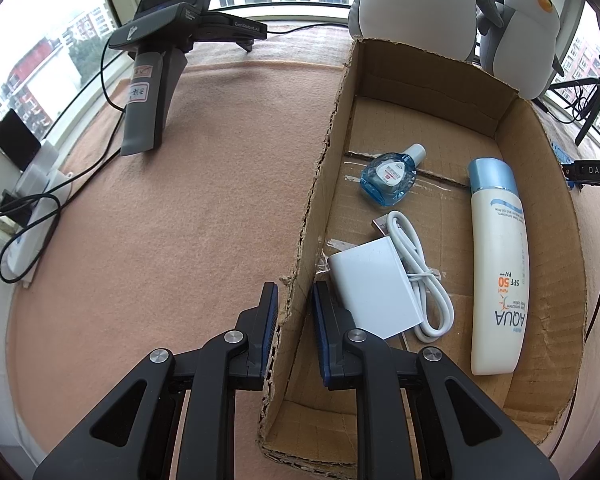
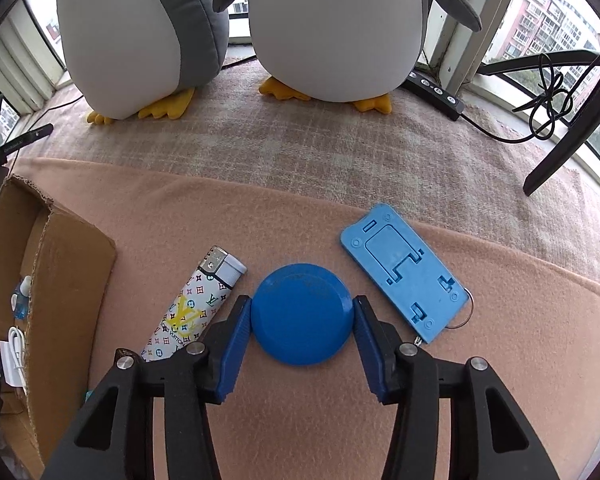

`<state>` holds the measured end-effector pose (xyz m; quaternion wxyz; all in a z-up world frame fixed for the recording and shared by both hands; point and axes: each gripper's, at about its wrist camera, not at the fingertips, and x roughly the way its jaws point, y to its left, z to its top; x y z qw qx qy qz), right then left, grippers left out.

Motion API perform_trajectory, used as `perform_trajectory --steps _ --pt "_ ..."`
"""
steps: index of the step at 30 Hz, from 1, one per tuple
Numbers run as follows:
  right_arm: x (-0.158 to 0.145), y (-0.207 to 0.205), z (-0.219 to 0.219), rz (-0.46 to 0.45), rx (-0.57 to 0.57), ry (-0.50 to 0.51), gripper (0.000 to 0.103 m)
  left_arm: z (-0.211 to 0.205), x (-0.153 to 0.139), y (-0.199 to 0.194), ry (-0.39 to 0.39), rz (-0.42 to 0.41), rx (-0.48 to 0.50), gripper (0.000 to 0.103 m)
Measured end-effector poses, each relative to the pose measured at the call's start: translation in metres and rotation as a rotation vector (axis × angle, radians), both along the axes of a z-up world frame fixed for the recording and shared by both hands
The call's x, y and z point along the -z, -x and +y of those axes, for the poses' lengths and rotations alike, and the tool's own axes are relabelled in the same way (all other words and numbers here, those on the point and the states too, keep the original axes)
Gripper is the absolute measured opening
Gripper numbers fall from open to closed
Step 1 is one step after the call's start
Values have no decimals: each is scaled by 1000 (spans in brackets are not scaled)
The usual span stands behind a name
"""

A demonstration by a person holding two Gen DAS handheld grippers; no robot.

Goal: Organize rigid objects
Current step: 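Move the right gripper to the blue round case and grasp it, then carry the blue round case with the right gripper into the box and release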

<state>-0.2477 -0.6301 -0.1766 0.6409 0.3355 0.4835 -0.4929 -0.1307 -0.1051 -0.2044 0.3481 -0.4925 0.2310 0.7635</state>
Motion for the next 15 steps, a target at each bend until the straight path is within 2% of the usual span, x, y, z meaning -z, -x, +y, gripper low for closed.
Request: perform_trajectory --steps 15 --pt "-10 19 44 -2 -9 26 46 -1 -1 -5 -2 12 36 16"
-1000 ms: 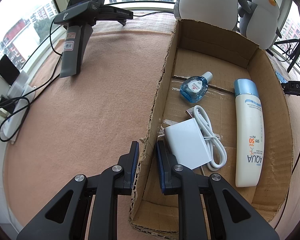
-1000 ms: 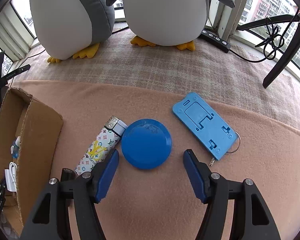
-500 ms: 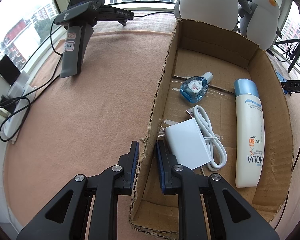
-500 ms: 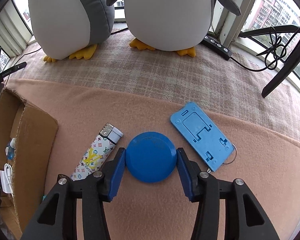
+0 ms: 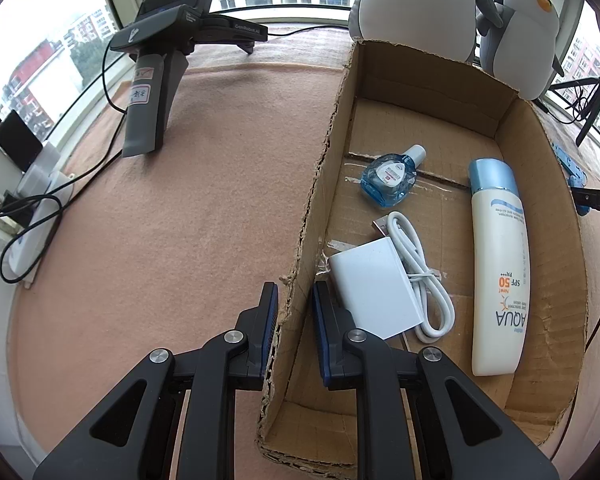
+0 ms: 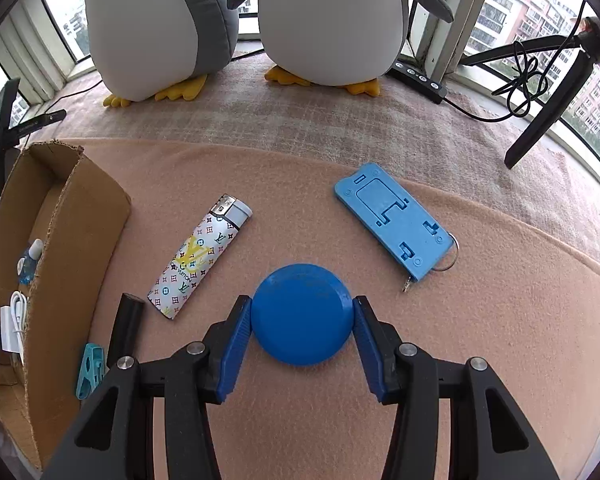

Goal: Organize rigid objects
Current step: 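Carry the blue round case with the right gripper into the box and release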

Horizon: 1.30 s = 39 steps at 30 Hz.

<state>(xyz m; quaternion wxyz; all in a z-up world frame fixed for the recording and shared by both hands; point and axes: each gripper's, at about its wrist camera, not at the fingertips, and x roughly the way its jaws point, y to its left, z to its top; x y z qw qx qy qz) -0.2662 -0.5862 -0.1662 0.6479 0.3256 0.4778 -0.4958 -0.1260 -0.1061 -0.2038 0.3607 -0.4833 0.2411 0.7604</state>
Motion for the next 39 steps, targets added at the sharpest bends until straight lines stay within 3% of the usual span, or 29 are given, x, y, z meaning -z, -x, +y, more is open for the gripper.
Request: perform_trajectory --steps 6,10,19,28,39 --pt "-30 -6 22 -43 -45 40 46 1 0 -1 -2 2 19 16" --pt "-51 -61 24 -81 -110 72 46 1 0 -1 -2 2 25 16" --pt "-70 -122 59 -137 -279 94 46 1 0 -1 -2 2 48 16" --pt "-60 -162 80 -134 -365 70 46 1 0 -1 -2 1 63 16" --pt "-45 -184 90 -124 -410 47 46 1 0 -1 -3 1 83 16"
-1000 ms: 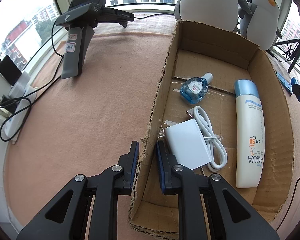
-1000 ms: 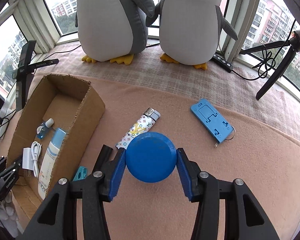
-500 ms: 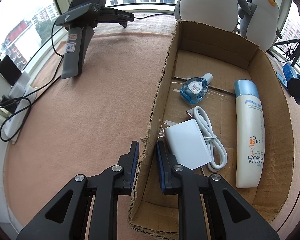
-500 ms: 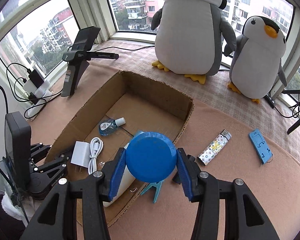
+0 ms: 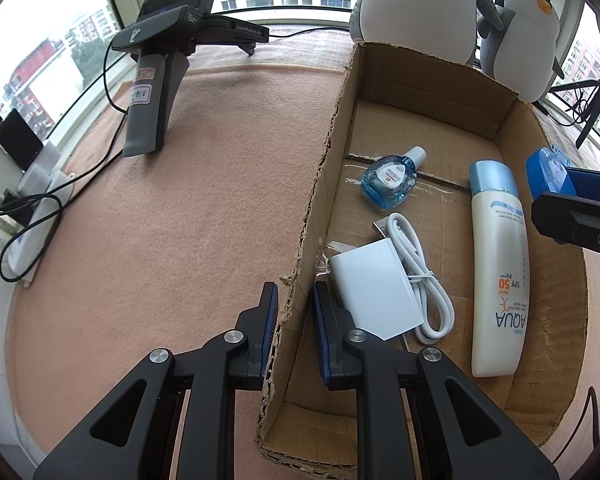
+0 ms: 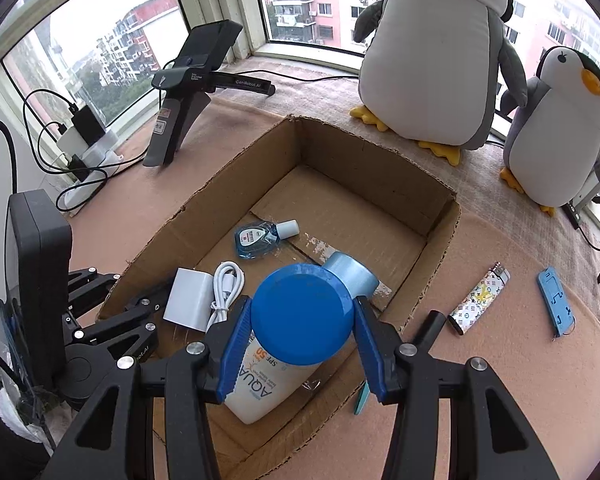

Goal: Organize rigid objects
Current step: 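Carry the blue round case with the right gripper into the box and release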

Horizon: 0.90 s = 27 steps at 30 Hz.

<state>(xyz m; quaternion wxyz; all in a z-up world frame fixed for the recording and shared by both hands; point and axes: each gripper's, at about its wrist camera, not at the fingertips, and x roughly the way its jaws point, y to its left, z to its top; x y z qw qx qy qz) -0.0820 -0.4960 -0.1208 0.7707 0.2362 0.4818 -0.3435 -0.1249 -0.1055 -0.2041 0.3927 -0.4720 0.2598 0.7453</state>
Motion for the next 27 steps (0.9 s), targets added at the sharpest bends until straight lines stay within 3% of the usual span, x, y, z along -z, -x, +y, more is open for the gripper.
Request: perform_trajectory --steps 2,6,17,27 --pt "-1 -1 1 -3 -2 8 49 0 0 0 0 0 3 16" --pt "-6 1 1 -25 7 21 72 0 0 0 0 2 7 16" --pt "-14 31 -15 -53 101 17 73 0 0 0 0 3 36 16" --pt "-19 87 -51 -75 285 15 73 0 0 0 0 2 69 16"
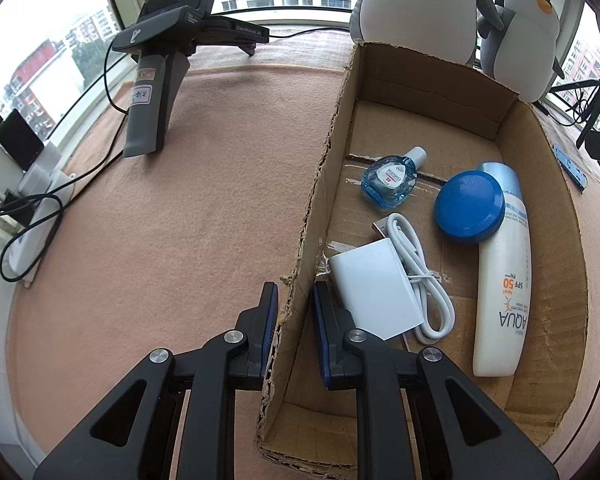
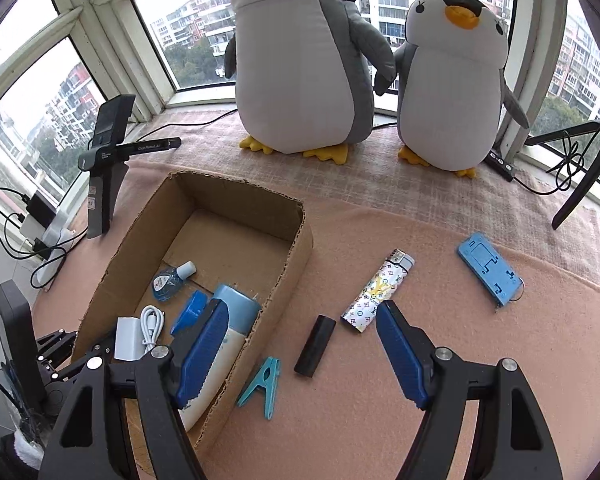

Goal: Organize rigid objects
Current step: 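Carry the blue round case with the right gripper into the box and release, then move the right gripper to the patterned lighter and grasp it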

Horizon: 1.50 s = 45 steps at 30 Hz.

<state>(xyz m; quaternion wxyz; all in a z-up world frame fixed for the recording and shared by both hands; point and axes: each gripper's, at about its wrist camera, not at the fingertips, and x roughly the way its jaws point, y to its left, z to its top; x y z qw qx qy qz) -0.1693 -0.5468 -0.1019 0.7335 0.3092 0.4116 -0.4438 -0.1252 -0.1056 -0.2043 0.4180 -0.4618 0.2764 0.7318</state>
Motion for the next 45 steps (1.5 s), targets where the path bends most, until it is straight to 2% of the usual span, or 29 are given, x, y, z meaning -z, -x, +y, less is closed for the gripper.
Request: perform_trajectory --steps 5,10,14,17,22,24,29,39,45 --pt "4 22 -22 19 74 -2 73 0 0 0 -1 -1 5 16" --pt "20 41 -48 -20 151 -79 72 0 0 0 -1 -1 27 16" --pt "36 44 -63 -13 191 -128 63 0 0 0 -1 -1 49 16" --pt "46 40 -70 6 197 -151 58 0 0 0 -1 -1 58 16" --pt "61 35 -78 25 205 -190 56 0 0 0 -1 -2 72 16" --pt "66 33 -80 39 211 -200 50 0 0 0 -2 -1 85 16" --pt "77 28 -81 70 198 -216 44 0 0 0 -1 -1 104 16" --pt "78 22 -76 159 162 -179 23 0 0 0 -2 -3 133 16" --pt "77 30 -69 163 144 -169 21 0 0 0 -3 -4 140 16"
